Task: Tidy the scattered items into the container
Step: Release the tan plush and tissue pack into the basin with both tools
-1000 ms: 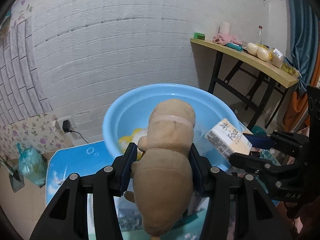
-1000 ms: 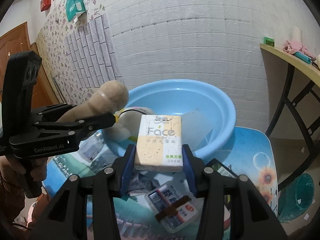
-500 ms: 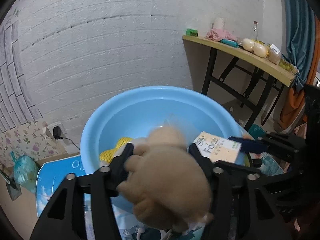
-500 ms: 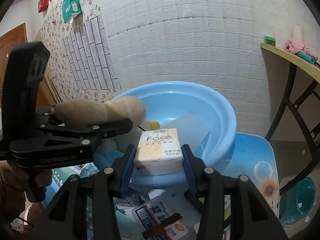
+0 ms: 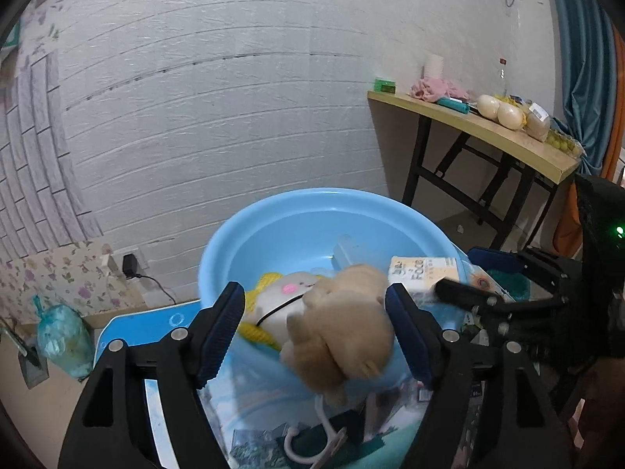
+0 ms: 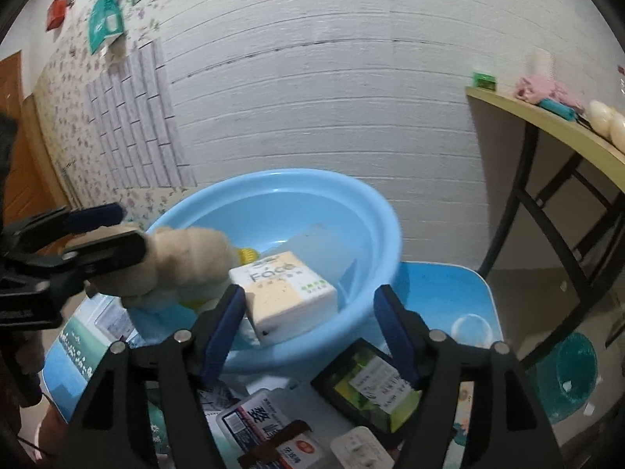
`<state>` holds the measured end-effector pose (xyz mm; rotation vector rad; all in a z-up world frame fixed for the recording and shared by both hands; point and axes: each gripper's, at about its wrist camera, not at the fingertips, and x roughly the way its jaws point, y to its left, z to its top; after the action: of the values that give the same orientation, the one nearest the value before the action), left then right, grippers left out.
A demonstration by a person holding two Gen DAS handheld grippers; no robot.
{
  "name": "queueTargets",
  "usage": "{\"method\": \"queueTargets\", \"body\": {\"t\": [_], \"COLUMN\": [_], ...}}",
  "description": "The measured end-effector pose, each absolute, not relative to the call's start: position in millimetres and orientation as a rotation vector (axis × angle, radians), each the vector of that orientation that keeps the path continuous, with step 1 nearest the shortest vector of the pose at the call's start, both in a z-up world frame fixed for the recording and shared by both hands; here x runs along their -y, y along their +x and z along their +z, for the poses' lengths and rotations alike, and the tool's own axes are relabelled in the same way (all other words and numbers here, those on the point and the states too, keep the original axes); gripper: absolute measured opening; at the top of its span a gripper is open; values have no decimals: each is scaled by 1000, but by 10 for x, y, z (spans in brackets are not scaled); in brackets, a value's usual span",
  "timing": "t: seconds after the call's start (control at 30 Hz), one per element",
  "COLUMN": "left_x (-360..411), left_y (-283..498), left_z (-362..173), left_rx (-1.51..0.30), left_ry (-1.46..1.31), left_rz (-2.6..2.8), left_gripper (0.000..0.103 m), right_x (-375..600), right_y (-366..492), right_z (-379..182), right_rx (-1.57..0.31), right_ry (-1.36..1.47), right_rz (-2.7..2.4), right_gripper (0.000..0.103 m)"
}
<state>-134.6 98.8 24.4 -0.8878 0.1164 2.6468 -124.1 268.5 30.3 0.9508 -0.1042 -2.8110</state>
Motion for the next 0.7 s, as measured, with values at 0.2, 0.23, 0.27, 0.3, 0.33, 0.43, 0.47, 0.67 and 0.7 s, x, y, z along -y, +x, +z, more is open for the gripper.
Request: {"method": "queueTargets", "body": {"t": [0.2,0.23,0.27,0.3,0.33,0.43,0.47,0.67,0.7], "left_x": [-817,-795,-776,-752,-735,-685,-678,-761,-792], "left_y": [-1136,-1115,-1097,-1078,-1062,-1023,-1026,-1111,-1130], "left_z": [285,273,264,253,247,242,230,114,88], "left_rx": [-95,-96,-93,-87,-83,-70,-66,-71,-74], "left_ry": [-874,-878,-882,-889,-891,-897,-902,-934,-939], "left_rz": [2679,2682,2683,2684,2687,2701,2698,2664,2655], "left_gripper": [78,79,80,80,80,80,80,83,83], "right_x": [-2802,-2811,-2828,-2842,-2850,-2875,-2883,-2874,-2879], "right_y": [-1202,-1197,-1180,-1171,-1162,-1113,-1100,-1084,-1079], "right_z": [333,337,343,346,343,328,317,289,286], "right_rx": [130,131,133,136,139,154,160,166,165], "right_ry": [969,969,968,970,971,979,987,999,998], "right_rz": [-2857,-2862,-2869,-2871,-2871,-2870,-2866,-2854,-2852], "right_gripper": [68,68,68,68,68,68,68,68,68]}}
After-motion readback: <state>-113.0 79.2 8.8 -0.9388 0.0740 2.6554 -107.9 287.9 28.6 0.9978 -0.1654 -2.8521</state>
